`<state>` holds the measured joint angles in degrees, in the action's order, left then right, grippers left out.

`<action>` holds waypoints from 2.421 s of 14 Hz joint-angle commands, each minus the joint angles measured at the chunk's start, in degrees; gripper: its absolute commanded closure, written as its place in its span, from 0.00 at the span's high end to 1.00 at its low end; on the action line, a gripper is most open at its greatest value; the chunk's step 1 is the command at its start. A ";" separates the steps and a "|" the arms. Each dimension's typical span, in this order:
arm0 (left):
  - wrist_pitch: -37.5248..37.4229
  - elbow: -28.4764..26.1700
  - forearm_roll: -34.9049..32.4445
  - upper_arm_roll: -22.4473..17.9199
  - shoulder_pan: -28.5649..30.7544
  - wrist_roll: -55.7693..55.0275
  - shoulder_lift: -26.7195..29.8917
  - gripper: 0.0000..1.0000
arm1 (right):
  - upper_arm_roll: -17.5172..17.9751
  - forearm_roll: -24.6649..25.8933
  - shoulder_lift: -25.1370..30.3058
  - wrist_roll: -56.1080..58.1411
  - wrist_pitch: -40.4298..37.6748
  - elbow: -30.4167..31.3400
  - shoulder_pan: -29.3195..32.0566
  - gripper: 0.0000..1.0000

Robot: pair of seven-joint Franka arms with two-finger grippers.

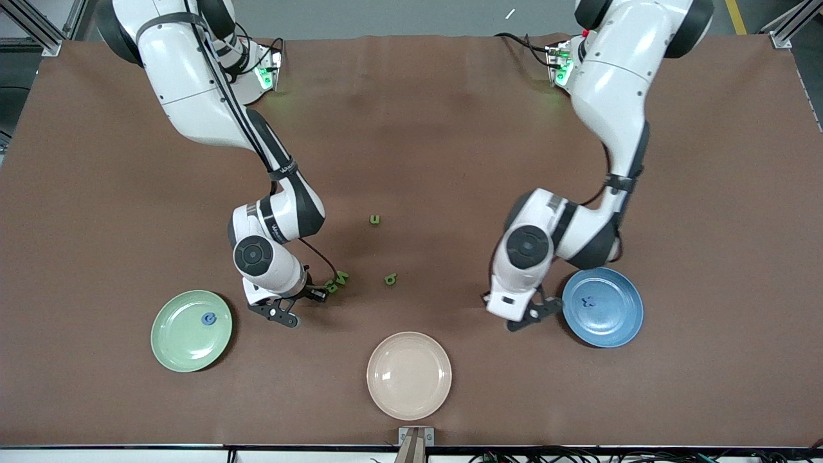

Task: Sort upper and lower case letters into plates
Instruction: 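Drop the e in the blue plate while the right gripper carries Q to green, then grasp the green q with the left gripper while the right gripper grasps green B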

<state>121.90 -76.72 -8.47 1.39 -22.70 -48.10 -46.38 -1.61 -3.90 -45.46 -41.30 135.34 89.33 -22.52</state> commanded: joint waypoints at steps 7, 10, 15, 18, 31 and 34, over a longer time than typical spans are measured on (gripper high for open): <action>-0.70 -17.31 -2.08 0.72 13.37 28.85 10.87 0.04 | -0.32 -0.06 0.89 4.27 -2.08 -1.51 1.16 0.14; -0.70 -19.52 -2.08 0.63 13.20 28.94 11.84 0.36 | -1.21 0.73 0.55 18.23 -12.89 -9.33 7.03 0.13; -3.75 -17.08 -2.86 1.34 10.84 28.59 12.28 1.00 | -1.29 13.44 0.55 34.69 -10.29 -10.05 13.02 0.15; -7.29 -12.06 -2.60 2.56 9.95 28.86 11.84 1.00 | -1.21 18.05 0.02 35.76 -4.93 -9.44 15.13 0.46; 24.40 -1.77 -2.60 6.26 -11.66 19.96 -5.38 0.85 | 3.09 6.74 0.81 15.77 -12.74 -8.21 8.73 0.73; 30.84 -0.81 -2.60 6.26 -13.07 24.45 -7.66 0.73 | 4.33 0.31 0.55 9.15 -13.88 -8.12 7.41 0.73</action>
<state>150.16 -80.28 -10.15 8.12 -35.06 -26.42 -52.15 1.86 -0.20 -46.13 -28.48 121.99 79.55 -15.10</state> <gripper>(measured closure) 0.176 0.273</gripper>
